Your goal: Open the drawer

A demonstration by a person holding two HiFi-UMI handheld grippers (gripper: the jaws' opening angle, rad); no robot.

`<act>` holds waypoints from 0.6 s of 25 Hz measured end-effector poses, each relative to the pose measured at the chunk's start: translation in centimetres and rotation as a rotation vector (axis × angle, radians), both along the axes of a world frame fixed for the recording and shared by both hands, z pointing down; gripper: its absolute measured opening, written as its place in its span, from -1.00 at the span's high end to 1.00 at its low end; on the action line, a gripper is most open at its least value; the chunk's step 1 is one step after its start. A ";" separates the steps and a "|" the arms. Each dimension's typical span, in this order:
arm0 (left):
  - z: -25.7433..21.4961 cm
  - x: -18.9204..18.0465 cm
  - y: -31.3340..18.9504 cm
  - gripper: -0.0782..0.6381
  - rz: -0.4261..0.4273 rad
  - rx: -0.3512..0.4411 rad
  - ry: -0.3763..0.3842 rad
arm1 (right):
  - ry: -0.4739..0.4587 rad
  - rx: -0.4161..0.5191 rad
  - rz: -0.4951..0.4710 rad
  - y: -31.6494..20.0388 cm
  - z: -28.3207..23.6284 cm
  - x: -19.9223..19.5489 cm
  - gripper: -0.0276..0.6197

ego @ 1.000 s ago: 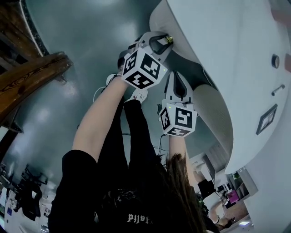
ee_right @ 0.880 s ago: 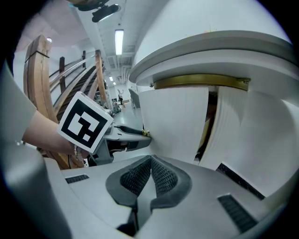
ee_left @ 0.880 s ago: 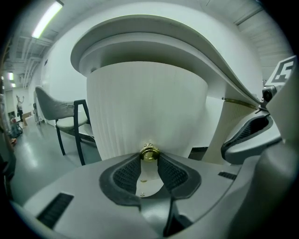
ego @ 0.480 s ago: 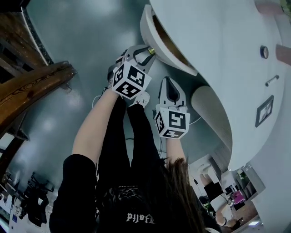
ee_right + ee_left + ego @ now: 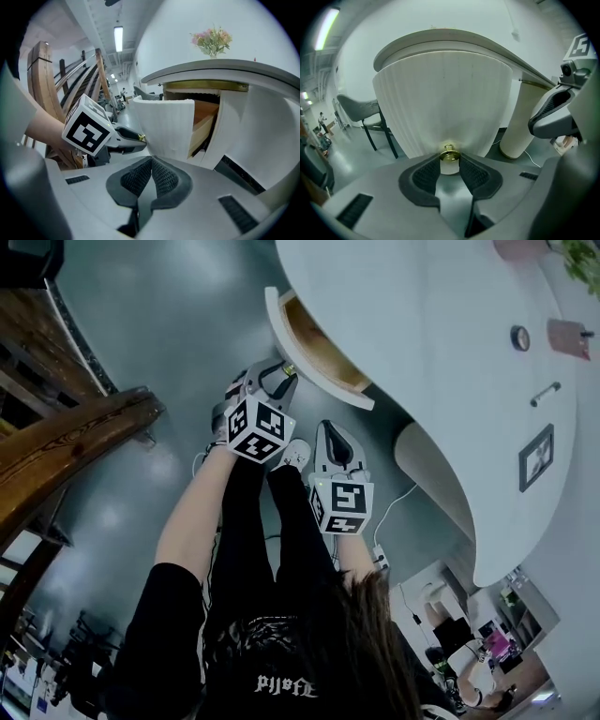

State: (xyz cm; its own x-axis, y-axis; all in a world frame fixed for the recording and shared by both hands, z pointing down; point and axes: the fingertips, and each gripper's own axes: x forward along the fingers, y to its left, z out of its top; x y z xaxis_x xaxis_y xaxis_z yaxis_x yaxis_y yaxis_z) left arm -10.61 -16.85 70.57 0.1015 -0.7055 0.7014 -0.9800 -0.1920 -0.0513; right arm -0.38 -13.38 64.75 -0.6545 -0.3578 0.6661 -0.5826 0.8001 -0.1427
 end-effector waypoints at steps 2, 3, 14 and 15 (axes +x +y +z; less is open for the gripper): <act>0.0 -0.2 0.2 0.40 -0.007 -0.010 -0.009 | -0.004 -0.008 0.004 -0.1 -0.3 0.0 0.83; -0.1 -0.2 0.3 0.40 -0.013 -0.013 -0.021 | -0.006 -0.010 0.003 -0.1 -0.5 0.0 0.83; -1.8 -0.3 2.1 0.45 -0.051 -0.019 -0.002 | 0.001 -0.034 -0.017 2.6 -3.1 -0.1 0.83; -1.8 -0.3 2.3 0.45 -0.047 -0.028 -0.002 | 0.001 -0.038 -0.010 2.8 -3.3 0.0 0.83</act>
State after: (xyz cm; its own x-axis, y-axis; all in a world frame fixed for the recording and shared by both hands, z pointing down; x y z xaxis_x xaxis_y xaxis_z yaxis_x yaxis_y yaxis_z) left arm -10.90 -14.55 68.75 0.0671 -0.6895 0.7212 -0.9880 -0.1469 -0.0485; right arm -0.38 -10.54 61.45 -0.6571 -0.3258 0.6798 -0.5747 0.8001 -0.1720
